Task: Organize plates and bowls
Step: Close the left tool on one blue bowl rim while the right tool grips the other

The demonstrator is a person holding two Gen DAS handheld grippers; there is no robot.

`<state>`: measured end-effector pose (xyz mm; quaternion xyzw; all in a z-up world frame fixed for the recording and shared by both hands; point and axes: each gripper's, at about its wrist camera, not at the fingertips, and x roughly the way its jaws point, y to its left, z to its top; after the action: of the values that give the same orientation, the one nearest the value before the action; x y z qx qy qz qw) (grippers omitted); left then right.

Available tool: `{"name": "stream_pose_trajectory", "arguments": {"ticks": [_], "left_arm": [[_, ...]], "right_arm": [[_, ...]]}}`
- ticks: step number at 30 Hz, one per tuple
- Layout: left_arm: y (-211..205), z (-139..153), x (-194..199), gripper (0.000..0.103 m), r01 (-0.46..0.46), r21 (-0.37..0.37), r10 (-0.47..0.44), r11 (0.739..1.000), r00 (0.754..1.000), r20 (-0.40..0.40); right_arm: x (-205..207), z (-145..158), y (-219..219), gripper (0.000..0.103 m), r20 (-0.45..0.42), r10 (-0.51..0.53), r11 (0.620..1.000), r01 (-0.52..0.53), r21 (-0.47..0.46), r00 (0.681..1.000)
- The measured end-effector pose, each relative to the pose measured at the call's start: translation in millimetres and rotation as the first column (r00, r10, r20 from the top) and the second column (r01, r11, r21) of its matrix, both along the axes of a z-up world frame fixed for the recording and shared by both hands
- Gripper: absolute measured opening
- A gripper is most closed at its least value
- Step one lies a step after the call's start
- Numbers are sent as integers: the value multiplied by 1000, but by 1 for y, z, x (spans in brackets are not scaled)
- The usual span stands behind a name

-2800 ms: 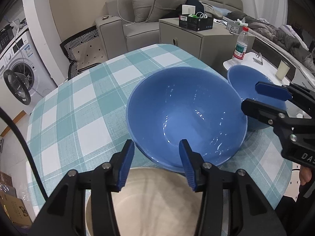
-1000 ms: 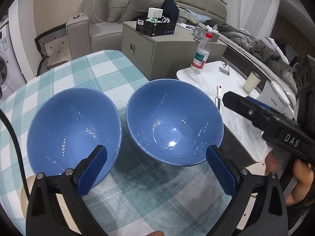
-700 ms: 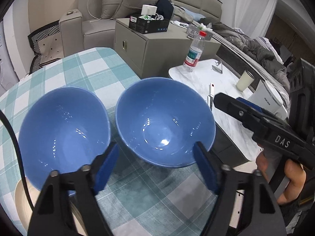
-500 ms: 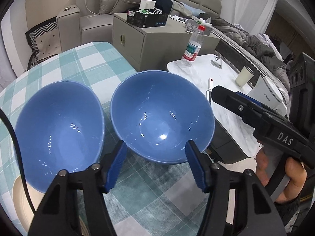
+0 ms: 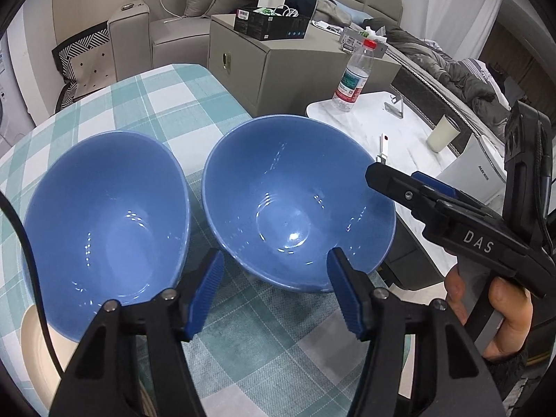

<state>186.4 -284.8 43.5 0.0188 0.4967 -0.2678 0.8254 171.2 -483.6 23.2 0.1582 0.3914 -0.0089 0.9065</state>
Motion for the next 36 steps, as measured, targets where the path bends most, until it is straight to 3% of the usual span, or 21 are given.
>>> {"name": "stream_pose_trajectory", "arguments": {"ticks": [2, 5, 18, 23, 29, 36], "left_arm": [[-2, -2, 1, 61, 4, 4, -4, 1000, 1000, -3], [-4, -5, 2, 61, -2, 15, 2, 1000, 1000, -1], [-5, -11, 8, 60, 1, 21, 0, 1000, 1000, -13], [-5, -12, 7, 50, 4, 34, -4, 999, 1000, 6], [-4, -13, 7, 42, 4, 51, -5, 999, 1000, 19], [-3, -14, 7, 40, 5, 59, -7, 998, 999, 33]], "right_arm": [[1, -2, -1, 96, -3, -5, 1000, 5, -10, 1000], [3, -7, -2, 77, -18, 2, 1000, -2, -7, 1000], [10, -17, 3, 45, -32, 45, 999, -45, -3, 998], [11, -18, 8, 31, -33, 68, 998, -68, -12, 997], [11, -20, 8, 25, -36, 73, 997, -73, -23, 997], [10, -19, 11, 25, -37, 78, 995, -80, -55, 996]]}}
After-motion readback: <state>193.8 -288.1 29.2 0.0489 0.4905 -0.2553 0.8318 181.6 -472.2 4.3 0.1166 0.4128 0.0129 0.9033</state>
